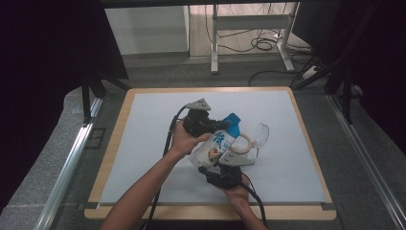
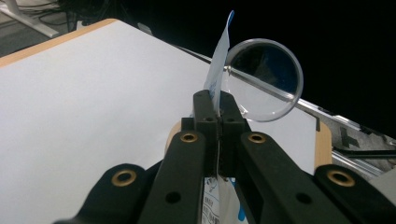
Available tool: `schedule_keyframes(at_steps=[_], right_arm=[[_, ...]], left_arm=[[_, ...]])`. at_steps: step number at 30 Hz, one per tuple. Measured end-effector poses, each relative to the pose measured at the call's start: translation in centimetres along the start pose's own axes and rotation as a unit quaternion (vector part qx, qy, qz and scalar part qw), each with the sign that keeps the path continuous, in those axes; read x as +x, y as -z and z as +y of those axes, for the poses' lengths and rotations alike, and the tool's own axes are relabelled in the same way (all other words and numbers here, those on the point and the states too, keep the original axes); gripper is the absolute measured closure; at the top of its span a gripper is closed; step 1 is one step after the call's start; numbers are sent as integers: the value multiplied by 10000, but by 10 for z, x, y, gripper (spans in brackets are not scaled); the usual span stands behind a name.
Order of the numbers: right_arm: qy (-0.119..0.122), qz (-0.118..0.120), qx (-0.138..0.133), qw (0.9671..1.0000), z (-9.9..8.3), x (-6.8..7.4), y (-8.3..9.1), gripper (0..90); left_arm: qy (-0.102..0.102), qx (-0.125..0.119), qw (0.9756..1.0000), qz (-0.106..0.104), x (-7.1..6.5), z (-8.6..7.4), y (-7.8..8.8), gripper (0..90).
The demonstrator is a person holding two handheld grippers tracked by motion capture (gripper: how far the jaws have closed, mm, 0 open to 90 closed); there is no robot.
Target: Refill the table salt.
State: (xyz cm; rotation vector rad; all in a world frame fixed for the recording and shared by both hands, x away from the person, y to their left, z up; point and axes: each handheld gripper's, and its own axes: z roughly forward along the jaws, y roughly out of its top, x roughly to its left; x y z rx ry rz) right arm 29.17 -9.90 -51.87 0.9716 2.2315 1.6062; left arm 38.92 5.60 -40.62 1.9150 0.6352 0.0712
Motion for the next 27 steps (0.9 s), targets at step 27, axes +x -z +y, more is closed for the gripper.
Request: schedule_keyframes(at_steps=[27], right_arm=[[-275, 285, -184, 9990, 4, -2, 3, 544]], left_arm=[[-123, 250, 9996, 16, 2, 10, -4, 897]])
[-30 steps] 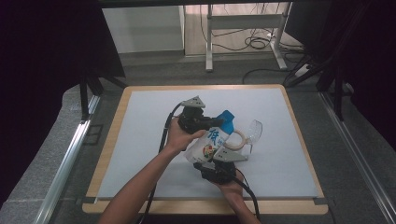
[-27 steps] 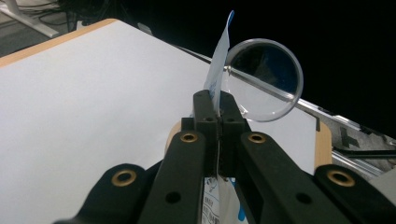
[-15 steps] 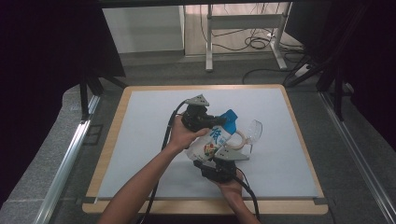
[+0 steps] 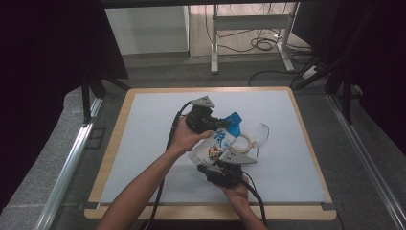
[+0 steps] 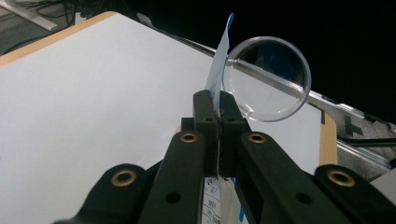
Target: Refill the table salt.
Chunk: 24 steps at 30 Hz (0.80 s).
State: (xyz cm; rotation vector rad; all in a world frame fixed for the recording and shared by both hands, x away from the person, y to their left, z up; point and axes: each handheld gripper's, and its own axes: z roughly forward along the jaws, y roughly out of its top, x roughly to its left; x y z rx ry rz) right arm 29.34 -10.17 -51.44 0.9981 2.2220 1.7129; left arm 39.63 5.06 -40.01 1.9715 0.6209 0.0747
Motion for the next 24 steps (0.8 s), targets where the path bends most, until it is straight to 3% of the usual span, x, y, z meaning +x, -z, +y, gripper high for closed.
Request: schedule_keyframes(at_steps=[10, 24], right_arm=[[-31, 206, -93, 9997, 0, -2, 4, 548], [-106, 192, -107, 9997, -1, -3, 5, 549]], left_arm=[[-55, 45, 10000, -49, 4, 0, 0, 897], [-16, 27, 10000, -27, 7, -2, -4, 897]])
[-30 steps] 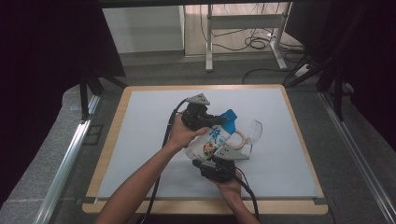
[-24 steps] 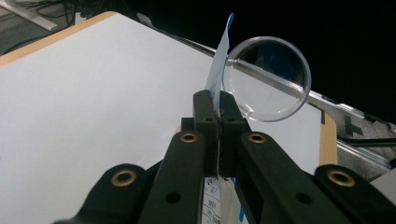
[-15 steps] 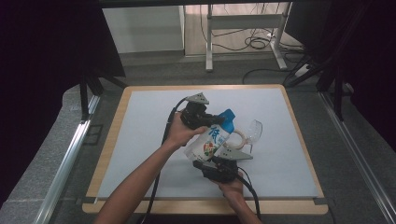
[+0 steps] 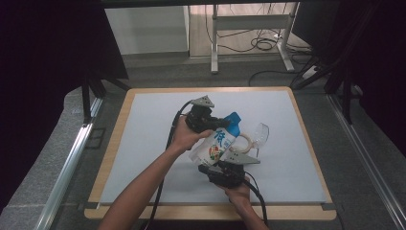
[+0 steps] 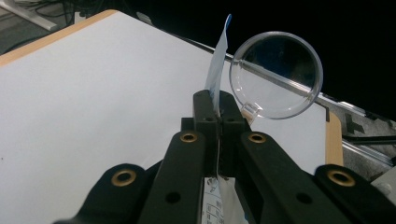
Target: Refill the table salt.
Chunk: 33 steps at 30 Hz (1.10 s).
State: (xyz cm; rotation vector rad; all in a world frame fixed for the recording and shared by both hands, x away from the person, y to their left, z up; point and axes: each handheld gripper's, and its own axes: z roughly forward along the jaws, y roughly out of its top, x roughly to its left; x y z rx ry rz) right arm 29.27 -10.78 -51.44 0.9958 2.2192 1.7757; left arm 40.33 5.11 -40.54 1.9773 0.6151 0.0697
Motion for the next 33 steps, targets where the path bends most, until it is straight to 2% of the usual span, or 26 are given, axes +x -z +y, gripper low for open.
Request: schedule_keyframes(at_steps=[6, 18, 26, 33], right_arm=[[-71, -44, -150, 9999, 1, 3, 1, 552], [-35, -183, -285, 9994, 4, 7, 5, 557], [-194, -174, -395, 9989, 5, 7, 4, 557], [-294, -294, -368, 9985, 7, 7, 3, 558]], left_arm=[[-22, -8, 10000, -26, 0, 3, -4, 897], [-42, 56, 10000, -44, -1, 7, -10, 896], [-40, 132, 9999, -34, 2, 10, -14, 896], [-45, 226, 9997, -33, 4, 12, -20, 897]])
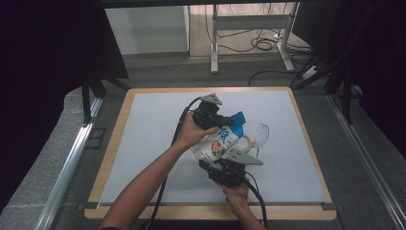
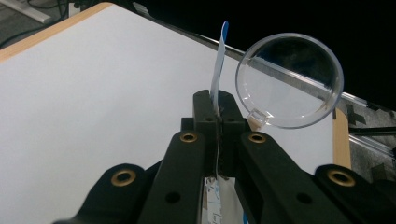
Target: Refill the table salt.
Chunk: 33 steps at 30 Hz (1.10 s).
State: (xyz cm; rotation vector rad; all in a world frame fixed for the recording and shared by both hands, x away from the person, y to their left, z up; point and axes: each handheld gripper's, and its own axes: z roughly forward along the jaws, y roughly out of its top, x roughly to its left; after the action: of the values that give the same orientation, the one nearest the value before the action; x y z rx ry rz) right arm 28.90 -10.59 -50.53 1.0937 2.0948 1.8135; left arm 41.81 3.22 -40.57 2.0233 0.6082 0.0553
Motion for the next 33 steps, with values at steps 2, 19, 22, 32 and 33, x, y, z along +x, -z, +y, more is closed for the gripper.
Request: schedule_keyframes(at_steps=[2, 19, 22, 32, 33], right_arm=[[-9, -15, -3, 10000, 1, -1, 0, 558], [57, -326, -100, 9994, 9, 4, -5, 573], [60, -339, -98, 9994, 9, 4, -5, 575], [69, -343, -92, 9993, 10, 3, -6, 579], [63, -340, -95, 9994, 10, 3, -6, 579]], left_arm=[[4, 13, 10000, 2, 1, 1, -2, 896], [-138, 217, 9997, 24, 2, 11, -5, 897], [-129, 201, 9997, 30, 1, 12, -6, 897], [-114, 230, 9996, 71, 0, 11, -7, 897], [-119, 234, 9996, 76, 0, 11, -7, 896]])
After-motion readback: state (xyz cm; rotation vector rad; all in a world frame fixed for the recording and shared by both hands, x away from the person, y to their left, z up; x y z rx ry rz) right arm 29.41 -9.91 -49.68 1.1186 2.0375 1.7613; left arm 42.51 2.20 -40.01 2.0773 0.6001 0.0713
